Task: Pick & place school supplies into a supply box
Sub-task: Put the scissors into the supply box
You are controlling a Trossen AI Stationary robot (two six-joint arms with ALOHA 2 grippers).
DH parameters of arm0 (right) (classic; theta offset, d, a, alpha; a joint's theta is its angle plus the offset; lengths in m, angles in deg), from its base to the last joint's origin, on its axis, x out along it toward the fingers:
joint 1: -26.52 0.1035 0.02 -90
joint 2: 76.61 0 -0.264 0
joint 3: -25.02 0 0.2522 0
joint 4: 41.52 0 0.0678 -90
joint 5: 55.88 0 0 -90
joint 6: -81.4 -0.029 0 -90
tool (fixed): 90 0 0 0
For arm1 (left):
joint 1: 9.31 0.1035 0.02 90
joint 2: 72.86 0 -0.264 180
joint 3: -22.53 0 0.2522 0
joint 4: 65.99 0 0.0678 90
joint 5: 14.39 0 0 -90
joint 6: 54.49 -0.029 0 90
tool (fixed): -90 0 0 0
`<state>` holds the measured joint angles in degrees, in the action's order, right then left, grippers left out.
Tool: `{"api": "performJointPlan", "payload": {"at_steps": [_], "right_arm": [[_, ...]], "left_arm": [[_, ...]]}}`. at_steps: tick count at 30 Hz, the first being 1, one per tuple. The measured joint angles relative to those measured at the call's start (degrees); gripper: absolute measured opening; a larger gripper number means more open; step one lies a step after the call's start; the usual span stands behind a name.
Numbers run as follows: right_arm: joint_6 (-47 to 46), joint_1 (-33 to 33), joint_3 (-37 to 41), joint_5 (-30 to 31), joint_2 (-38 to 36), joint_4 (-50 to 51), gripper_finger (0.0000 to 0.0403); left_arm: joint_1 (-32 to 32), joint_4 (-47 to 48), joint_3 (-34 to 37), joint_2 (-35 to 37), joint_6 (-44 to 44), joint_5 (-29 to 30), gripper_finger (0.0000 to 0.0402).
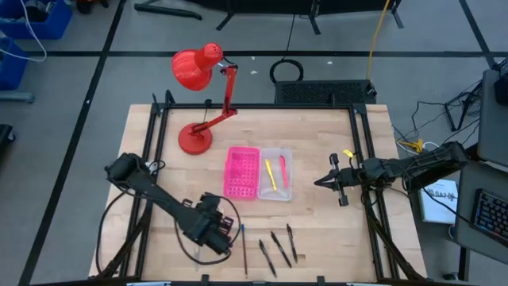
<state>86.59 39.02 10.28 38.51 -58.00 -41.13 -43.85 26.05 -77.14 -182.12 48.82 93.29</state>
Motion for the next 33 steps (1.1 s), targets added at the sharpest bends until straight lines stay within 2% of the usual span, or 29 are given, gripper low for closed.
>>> {"api": "performJointPlan", "payload": {"at_steps": [5,11,15,23,33], "right_arm": [[-1.08,-0.01,0.00,0.00,-0.02,-0.02,0.0000],[-1.49,0.00,0.00,-0.02,-0.02,-0.04,0.0000],[-1.52,0.00,0.00,-0.02,-0.02,-0.04,0.0000],[-2.80,-0.01,0.00,-0.11,0.00,-0.03,0.0000],[-2.80,-0.02,0.00,-0.15,0.00,-0.04,0.0000]], "left_arm": [[1.80,-0.53,0.03,-3.01,-0.31,-4.82,0.0211],[0.11,-1.12,1.74,-4.62,-1.75,-9.88,0.0238],[-0.98,-3.74,5.03,-3.62,0.66,-12.22,0.0229],[-1.59,-11.05,11.44,0.86,3.89,-13.20,0.0184],[-1.49,-22.84,16.58,1.27,6.50,-13.01,0.0152]]}}
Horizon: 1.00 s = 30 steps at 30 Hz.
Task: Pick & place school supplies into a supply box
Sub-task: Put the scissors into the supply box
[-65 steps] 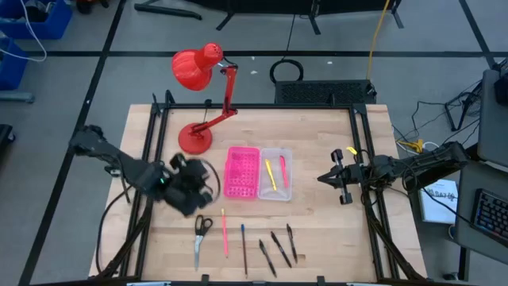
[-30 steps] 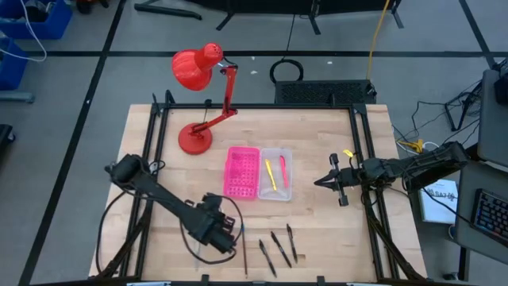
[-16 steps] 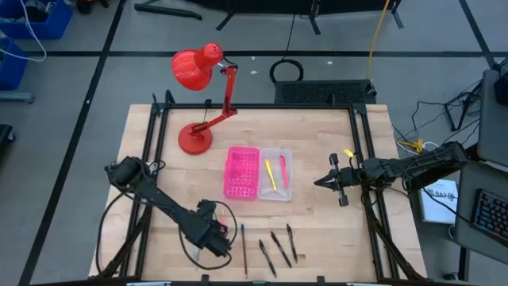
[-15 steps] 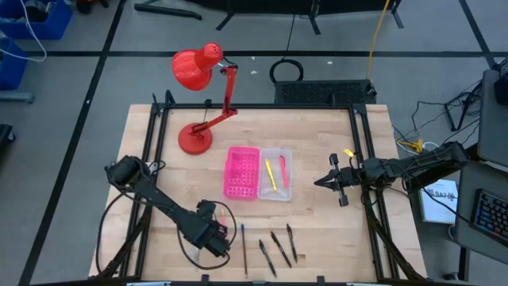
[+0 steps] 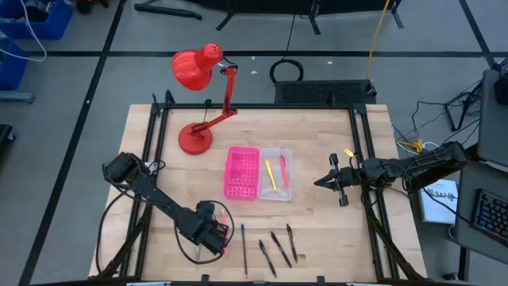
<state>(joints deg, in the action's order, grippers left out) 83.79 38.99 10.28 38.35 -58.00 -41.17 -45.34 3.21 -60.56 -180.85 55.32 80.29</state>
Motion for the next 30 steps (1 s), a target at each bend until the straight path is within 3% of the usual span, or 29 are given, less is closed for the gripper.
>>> {"api": "performJointPlan", "payload": {"at_steps": [10,22,30], "right_arm": [[0.00,0.02,0.00,0.00,-0.02,0.16,0.0000],[-0.22,0.02,0.00,0.02,-0.02,0.22,0.0000],[-1.56,0.02,0.00,0.01,-0.02,1.36,0.0000]], "left_arm": [[0.00,-2.62,3.46,0.23,2.75,0.73,0.0152],[-0.44,-2.60,3.29,5.16,3.19,6.59,0.0152],[-0.90,-2.31,3.28,6.01,9.91,6.48,0.0152]]}}
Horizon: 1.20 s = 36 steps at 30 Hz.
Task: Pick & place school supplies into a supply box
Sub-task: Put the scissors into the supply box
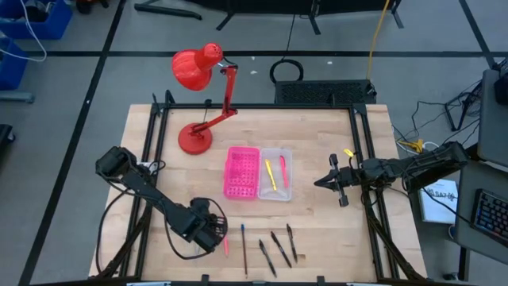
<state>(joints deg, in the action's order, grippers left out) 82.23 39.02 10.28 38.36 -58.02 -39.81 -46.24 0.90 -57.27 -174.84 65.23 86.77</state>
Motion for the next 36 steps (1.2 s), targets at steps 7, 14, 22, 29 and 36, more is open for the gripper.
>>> {"api": "performJointPlan", "payload": {"at_steps": [7,14,22,29,36], "right_arm": [[0.79,0.00,0.00,0.00,0.02,0.39,0.0000],[1.34,-0.02,0.00,0.00,0.02,0.32,0.0000],[1.38,0.00,0.00,0.01,0.02,0.32,0.0000],[1.38,0.00,0.00,-0.01,0.00,0.30,0.0000],[1.36,-0.01,0.02,0.01,0.00,0.30,0.0000]], "left_arm": [[0.60,0.73,-0.04,-0.19,2.35,-0.15,0.0152],[2.23,0.76,-0.06,-0.19,2.21,1.69,0.0152],[2.40,0.87,0.20,-1.06,2.27,-0.17,0.0152],[3.25,0.32,0.09,-6.02,-0.26,-4.35,0.0152],[5.14,-2.48,-0.02,-8.57,-6.29,-5.51,0.0152]]}}
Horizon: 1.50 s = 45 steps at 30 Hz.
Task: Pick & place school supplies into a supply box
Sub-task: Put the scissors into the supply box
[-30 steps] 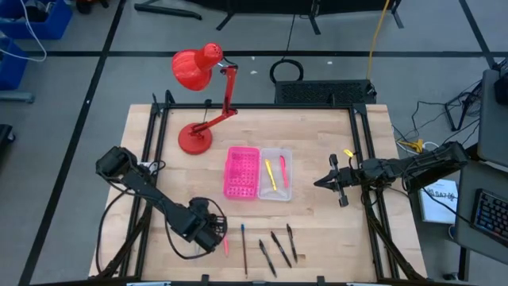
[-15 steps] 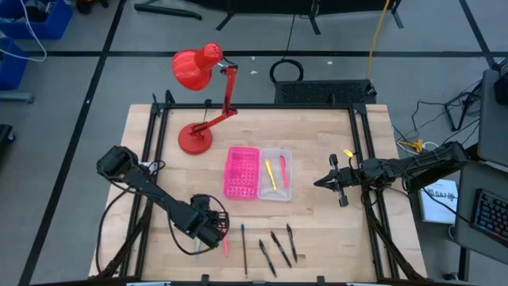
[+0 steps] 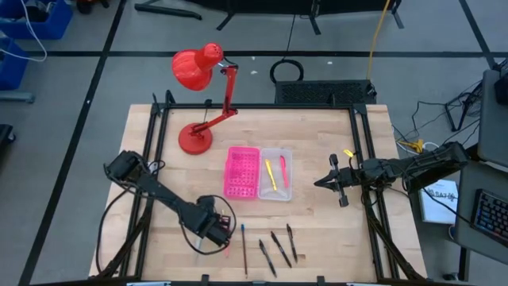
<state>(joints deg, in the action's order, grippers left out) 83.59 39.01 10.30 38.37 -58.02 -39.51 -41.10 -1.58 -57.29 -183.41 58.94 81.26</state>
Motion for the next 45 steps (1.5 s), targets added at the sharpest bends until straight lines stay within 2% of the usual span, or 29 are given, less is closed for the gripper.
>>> {"api": "performJointPlan", "payload": {"at_steps": [5,10,13,19,25,32,35,39,45], "right_arm": [[0.02,0.00,-0.02,0.04,0.00,0.00,0.0000],[0.02,0.01,-0.01,0.04,0.00,0.01,0.0000],[0.01,0.01,0.00,0.04,0.00,0.00,0.0000],[0.00,0.01,0.00,0.06,0.00,0.02,0.0000],[0.00,0.00,-0.01,0.09,0.02,0.02,0.0000],[-1.51,0.01,0.00,0.09,0.02,-0.03,0.0000],[-1.53,0.01,-0.01,0.09,0.02,-0.04,0.0000],[-1.53,-0.01,0.00,0.09,0.02,-0.37,0.0000],[-1.53,0.00,0.00,0.11,0.00,-0.46,0.0000]], "left_arm": [[0.94,-1.09,0.07,-0.16,-6.45,-0.61,0.0135],[1.19,-1.61,0.11,0.01,-10.81,-0.76,0.0059],[1.18,-1.61,0.11,0.01,-13.85,-0.87,0.0057],[1.05,-1.41,0.32,1.62,-14.40,-0.39,0.0057],[0.96,-1.57,0.13,8.03,-14.39,6.92,0.0057],[2.47,-1.25,-0.41,16.17,-14.48,10.90,0.0057],[5.05,-1.21,-2.18,18.60,-16.80,11.39,0.0057],[10.36,-1.30,-7.38,19.44,-24.71,12.14,0.0057],[20.18,-4.40,-19.50,14.54,-39.01,11.79,0.0057]]}}
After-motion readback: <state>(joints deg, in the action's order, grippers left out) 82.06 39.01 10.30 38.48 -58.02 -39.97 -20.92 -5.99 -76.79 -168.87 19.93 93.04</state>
